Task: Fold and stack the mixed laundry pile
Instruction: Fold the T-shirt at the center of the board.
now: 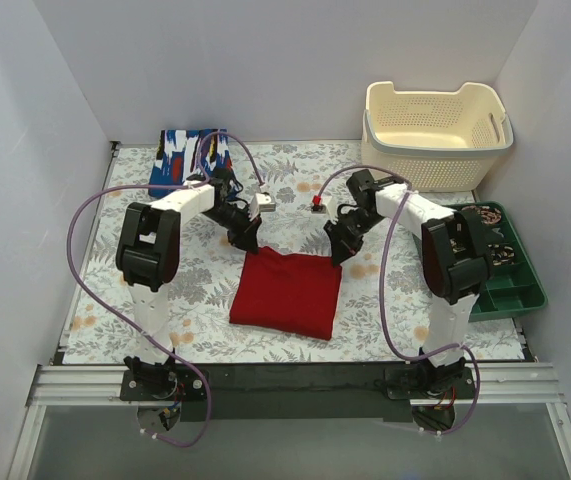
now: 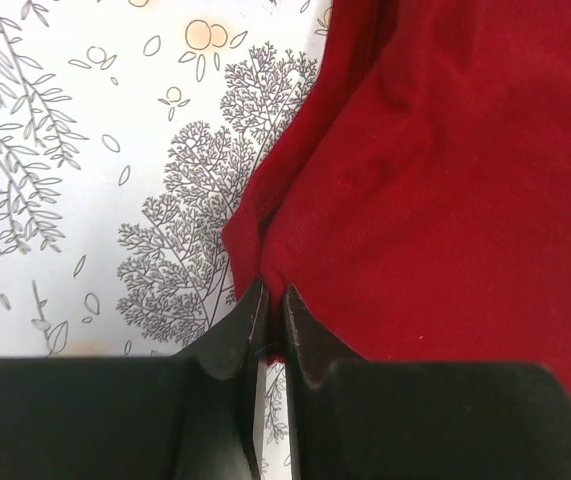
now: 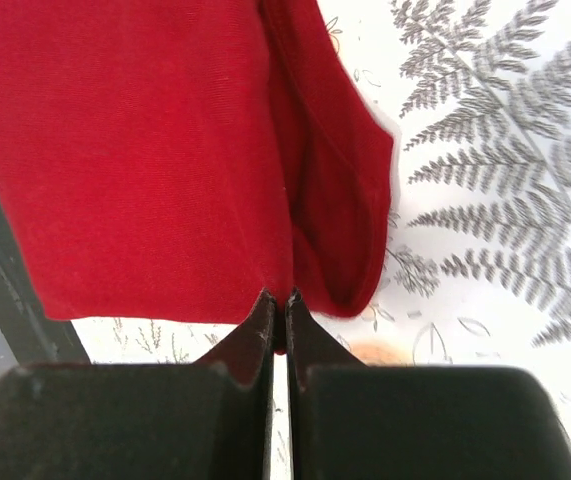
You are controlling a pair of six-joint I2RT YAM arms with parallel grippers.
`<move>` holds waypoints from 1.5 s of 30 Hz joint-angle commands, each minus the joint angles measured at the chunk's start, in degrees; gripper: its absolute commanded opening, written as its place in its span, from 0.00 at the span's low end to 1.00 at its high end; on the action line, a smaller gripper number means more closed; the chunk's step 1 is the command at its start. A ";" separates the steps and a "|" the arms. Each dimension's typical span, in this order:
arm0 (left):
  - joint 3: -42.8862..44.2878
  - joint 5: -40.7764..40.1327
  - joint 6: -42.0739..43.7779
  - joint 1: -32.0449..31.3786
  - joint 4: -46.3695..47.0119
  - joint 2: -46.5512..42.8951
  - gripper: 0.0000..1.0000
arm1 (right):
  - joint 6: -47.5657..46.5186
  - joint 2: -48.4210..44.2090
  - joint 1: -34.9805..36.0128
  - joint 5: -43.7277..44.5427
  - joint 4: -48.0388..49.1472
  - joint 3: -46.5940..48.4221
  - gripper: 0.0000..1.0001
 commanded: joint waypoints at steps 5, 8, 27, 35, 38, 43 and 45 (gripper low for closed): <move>3.01 -2.16 2.35 2.58 1.79 -7.18 0.02 | -3.91 -2.15 -4.15 4.39 -4.16 1.35 0.01; 3.63 -1.90 2.36 2.67 1.97 -7.09 0.20 | -3.83 -0.13 -4.07 2.90 -4.86 3.72 0.01; 5.30 -2.78 -1.86 0.83 6.11 -0.50 0.43 | -2.33 7.87 -3.19 1.57 -4.60 11.29 0.01; 7.41 -2.08 -1.16 0.30 2.24 1.00 0.23 | -1.81 7.35 -3.19 2.10 -4.60 11.38 0.01; 5.84 -1.37 -2.47 1.08 4.33 -2.77 0.00 | -1.89 6.29 -3.19 2.89 -4.69 11.29 0.01; -0.13 -3.21 -0.72 1.35 7.24 -10.86 0.00 | -1.98 3.57 -3.36 3.24 -4.95 10.85 0.01; -1.11 -4.27 -1.33 1.53 8.64 -11.75 0.00 | -1.81 3.13 -3.45 3.59 -4.87 10.94 0.01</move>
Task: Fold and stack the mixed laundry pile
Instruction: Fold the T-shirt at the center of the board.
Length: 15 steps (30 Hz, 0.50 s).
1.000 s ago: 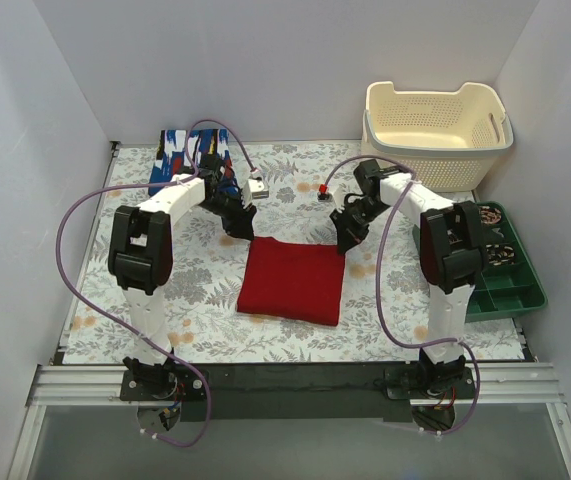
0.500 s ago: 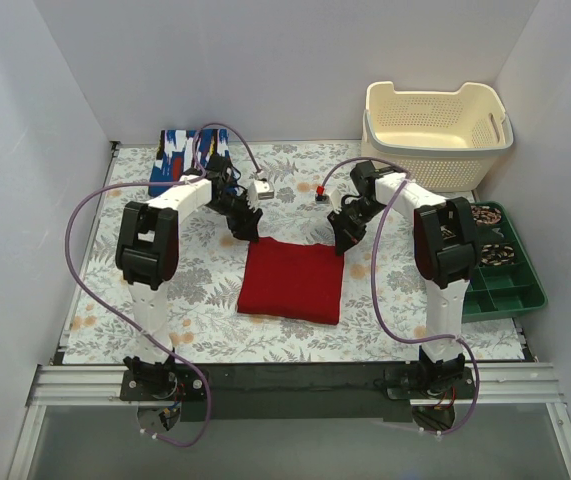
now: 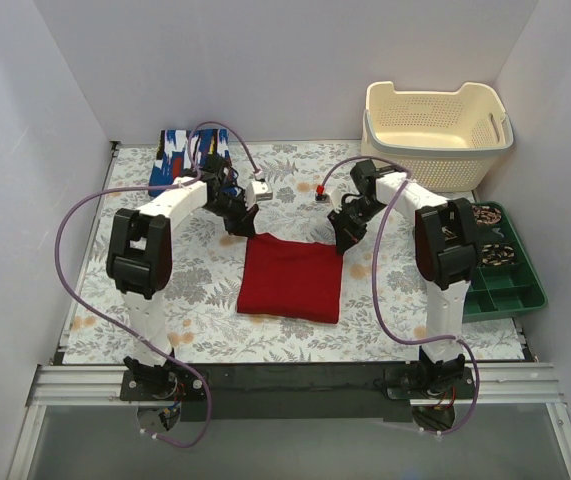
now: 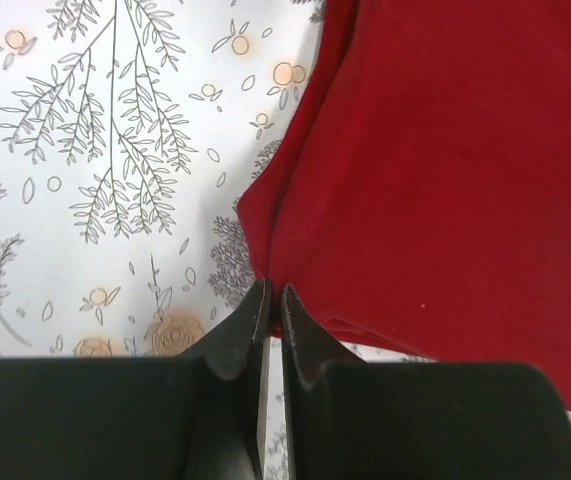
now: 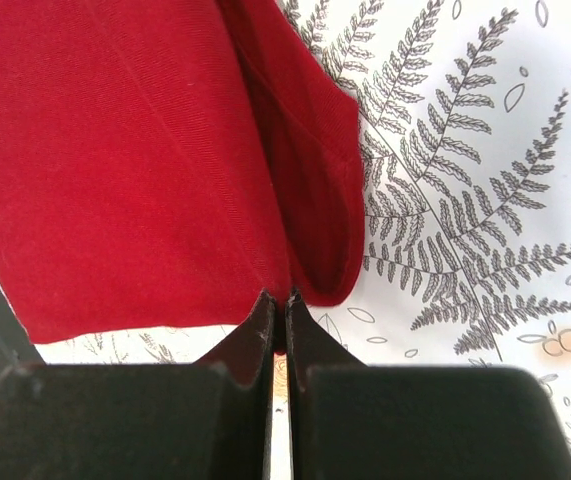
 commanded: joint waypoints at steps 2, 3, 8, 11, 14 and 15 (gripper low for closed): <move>-2.03 -1.54 0.39 1.18 4.94 -6.57 0.00 | -0.15 -3.93 -0.13 0.69 -1.17 1.23 0.01; -1.60 -2.15 1.52 1.79 4.51 -5.87 0.00 | -0.15 -3.58 -0.30 0.86 -1.26 1.23 0.01; 0.34 -2.07 0.66 3.29 5.91 -1.65 0.00 | 0.21 -2.88 -0.39 0.52 -1.00 2.10 0.01; 0.51 -1.46 0.39 3.20 8.19 -0.07 0.00 | 1.61 -0.34 -0.39 -0.62 -0.91 5.78 0.01; 2.79 -0.66 -0.31 3.20 8.28 2.04 0.01 | 2.84 2.65 -0.39 -1.24 -1.00 8.69 0.01; 3.50 -0.49 -0.57 3.12 8.28 2.22 0.08 | 3.02 3.53 -0.31 -1.33 -0.91 10.09 0.01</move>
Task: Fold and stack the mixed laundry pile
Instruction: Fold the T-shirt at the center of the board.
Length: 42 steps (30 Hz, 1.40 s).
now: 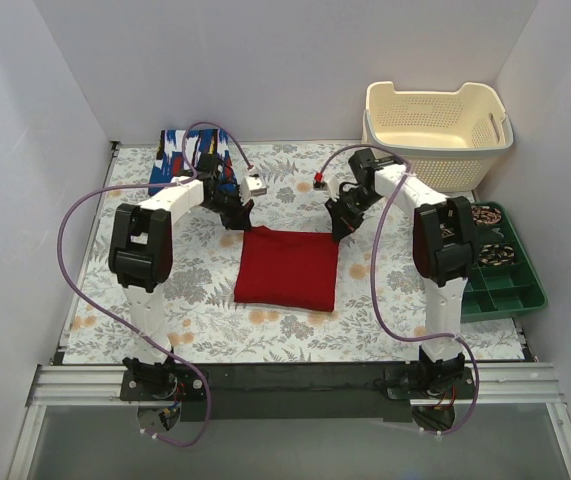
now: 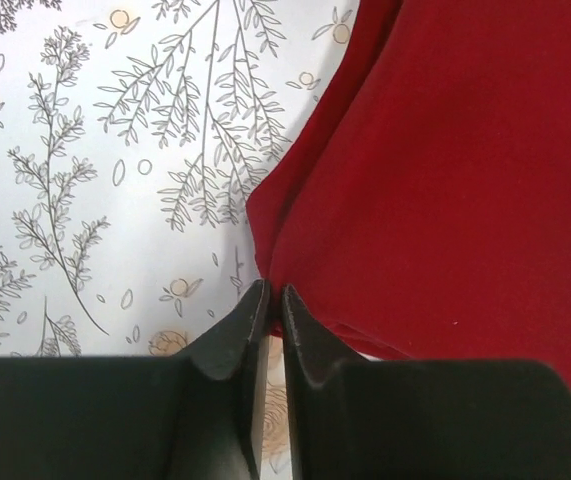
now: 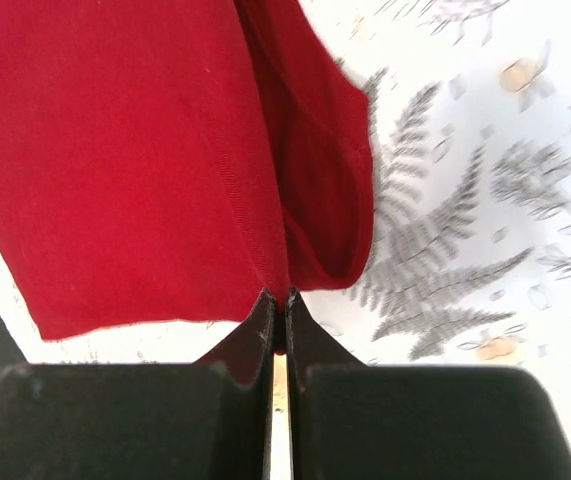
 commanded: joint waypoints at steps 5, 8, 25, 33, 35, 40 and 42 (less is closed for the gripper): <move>3.50 1.61 -0.16 0.54 2.36 0.08 0.23 | 1.66 3.98 -0.09 -0.87 -0.73 6.25 0.01; 3.85 1.97 -0.33 0.45 2.36 0.34 0.28 | 1.58 4.16 0.00 -0.87 -0.73 6.07 0.01; 5.61 0.91 0.28 -0.43 -1.51 3.16 0.10 | 1.66 3.72 0.18 -0.96 -0.65 5.45 0.01; 1.39 1.70 -0.60 -0.43 0.87 -6.15 0.00 | 1.75 1.09 0.18 -0.26 -0.82 4.40 0.01; 0.87 1.44 -0.51 0.18 0.95 -8.35 0.00 | 1.58 -0.23 0.09 0.01 -0.82 3.70 0.01; 0.51 -1.01 1.42 2.11 1.13 -8.45 0.00 | 1.49 -0.85 -0.61 0.53 -0.73 4.48 0.01; 0.60 -1.63 1.86 2.82 1.57 -7.31 0.00 | 1.57 0.02 -0.61 0.62 -0.82 5.01 0.01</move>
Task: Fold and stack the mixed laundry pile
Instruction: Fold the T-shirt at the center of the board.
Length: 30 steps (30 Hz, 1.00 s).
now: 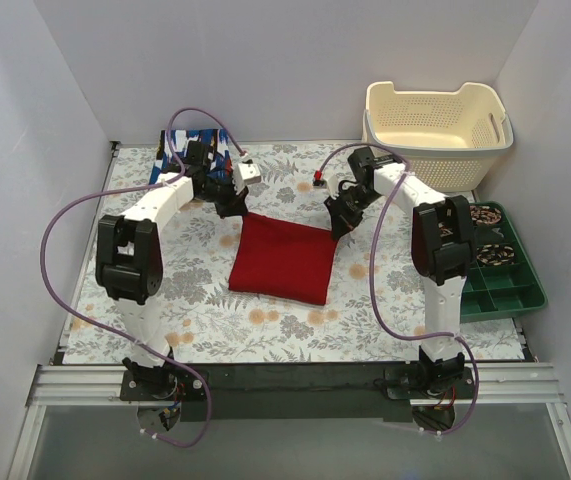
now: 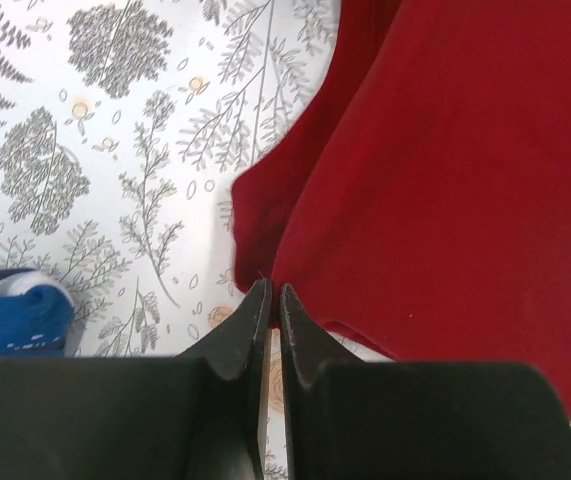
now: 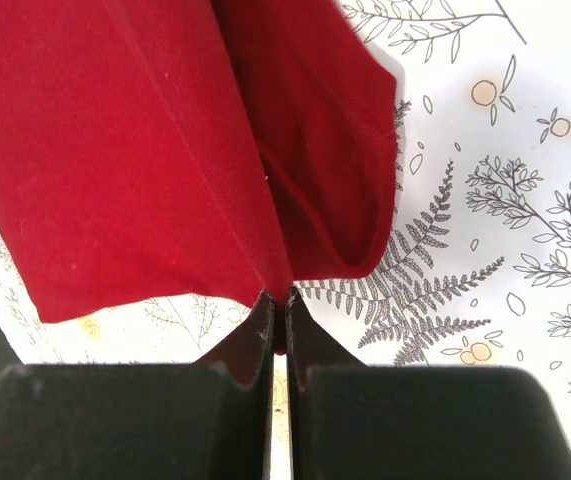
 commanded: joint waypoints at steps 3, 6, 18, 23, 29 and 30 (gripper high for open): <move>0.36 -2.01 1.45 2.58 2.68 1.64 0.00 | 0.31 -0.82 -0.59 -0.23 -0.41 3.29 0.01; 0.89 -2.36 -0.57 2.67 7.08 4.19 0.00 | 1.89 2.34 -0.68 -0.50 -0.40 7.24 0.01; 7.84 -7.19 -6.11 2.76 12.45 14.74 0.00 | 4.53 10.96 -1.21 10.04 5.92 14.37 0.01; 8.09 -12.36 -14.61 2.93 17.45 14.66 0.11 | 8.21 12.11 -1.29 12.95 6.89 18.32 0.21; 8.47 0.35 -37.21 7.59 13.78 3.01 0.71 | 15.42 -2.55 -2.61 4.19 7.85 13.61 0.98; 6.36 3.76 -40.27 7.42 14.12 0.88 0.72 | 16.91 -4.66 -2.61 2.08 8.29 11.23 0.98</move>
